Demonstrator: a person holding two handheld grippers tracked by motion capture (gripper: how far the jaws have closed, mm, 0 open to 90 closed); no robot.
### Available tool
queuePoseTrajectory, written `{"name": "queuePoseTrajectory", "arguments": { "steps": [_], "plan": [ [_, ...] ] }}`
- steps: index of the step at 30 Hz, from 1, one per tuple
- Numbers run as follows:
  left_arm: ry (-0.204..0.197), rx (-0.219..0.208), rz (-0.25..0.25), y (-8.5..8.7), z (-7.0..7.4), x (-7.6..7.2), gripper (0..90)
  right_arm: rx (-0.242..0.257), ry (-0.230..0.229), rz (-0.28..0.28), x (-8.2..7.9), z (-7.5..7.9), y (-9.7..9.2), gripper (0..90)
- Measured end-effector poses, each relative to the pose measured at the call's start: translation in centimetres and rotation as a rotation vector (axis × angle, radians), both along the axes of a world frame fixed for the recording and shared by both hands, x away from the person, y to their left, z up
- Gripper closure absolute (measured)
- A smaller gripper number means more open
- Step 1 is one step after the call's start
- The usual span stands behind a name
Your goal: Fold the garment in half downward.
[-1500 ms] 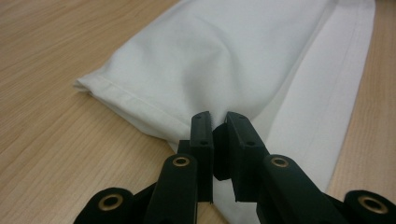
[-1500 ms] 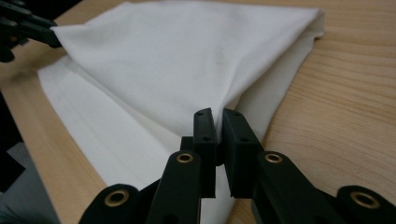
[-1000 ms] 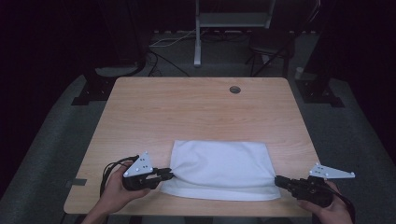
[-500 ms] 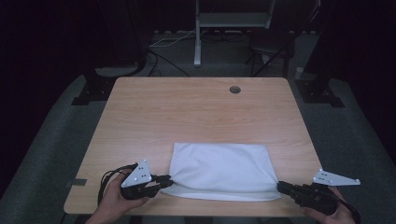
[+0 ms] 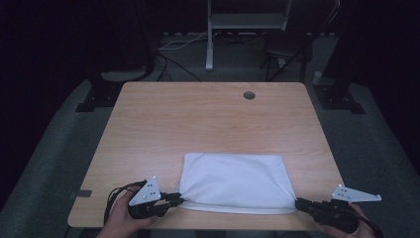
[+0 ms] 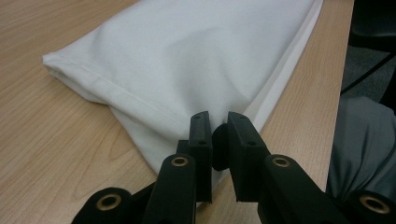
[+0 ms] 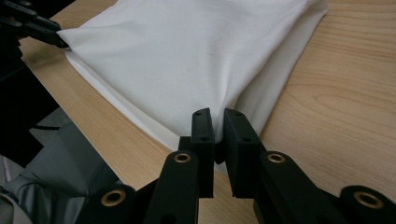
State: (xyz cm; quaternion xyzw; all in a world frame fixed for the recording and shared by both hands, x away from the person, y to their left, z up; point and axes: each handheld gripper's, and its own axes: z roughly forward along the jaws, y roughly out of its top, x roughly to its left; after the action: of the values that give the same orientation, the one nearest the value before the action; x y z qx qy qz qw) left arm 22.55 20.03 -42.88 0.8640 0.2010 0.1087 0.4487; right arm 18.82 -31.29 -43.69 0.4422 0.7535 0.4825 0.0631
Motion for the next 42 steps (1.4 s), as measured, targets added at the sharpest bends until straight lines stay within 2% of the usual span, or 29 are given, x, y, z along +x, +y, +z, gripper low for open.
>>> {"name": "queuePoseTrajectory", "arguments": {
  "steps": [7, 13, 15, 18, 22, 30, 33, 36, 39, 42],
  "plan": [
    [-0.003, -0.004, 0.000, 0.0, 0.1, -0.3, 80.4, -0.046, -0.002, -0.010, 0.0, -0.1, 0.2, 82.2],
    [-0.021, -0.026, 0.007, 0.1, 0.7, -0.5, 80.4, 0.001, -0.028, -0.016, -0.2, 0.5, 0.2, 82.2],
    [-0.016, -0.018, 0.004, 0.1, 0.6, -0.4, 80.4, -0.003, -0.029, -0.016, -0.1, 0.5, 0.2, 81.6],
    [0.004, -0.003, 0.000, 0.0, 0.0, -0.5, 80.4, -0.053, -0.008, -0.009, -0.1, 0.1, 0.3, 80.3],
    [0.021, 0.000, -0.001, 0.1, -0.5, -0.7, 80.4, -0.068, 0.004, -0.018, -0.1, -0.5, 0.4, 80.4],
    [0.045, 0.001, -0.001, 0.6, -0.7, -0.9, 77.6, -0.094, 0.014, -0.015, -0.1, -0.6, 0.6, 79.2],
    [0.044, -0.028, 0.011, 0.9, -0.4, -0.8, 73.6, -0.103, 0.018, -0.016, -0.1, -0.6, 0.5, 75.5],
    [0.040, -0.077, 0.039, 1.5, 0.4, -0.2, 65.0, -0.083, -0.012, -0.046, -0.1, 0.3, 0.0, 68.6],
    [0.028, -0.122, 0.090, 1.7, 1.4, 1.1, 52.1, -0.073, -0.066, -0.092, 0.4, 1.6, -0.7, 60.5],
    [0.006, -0.166, 0.143, 1.4, 2.2, 3.2, 44.5, -0.051, -0.102, -0.147, 1.9, 2.8, -0.9, 52.2]
  ]
}}
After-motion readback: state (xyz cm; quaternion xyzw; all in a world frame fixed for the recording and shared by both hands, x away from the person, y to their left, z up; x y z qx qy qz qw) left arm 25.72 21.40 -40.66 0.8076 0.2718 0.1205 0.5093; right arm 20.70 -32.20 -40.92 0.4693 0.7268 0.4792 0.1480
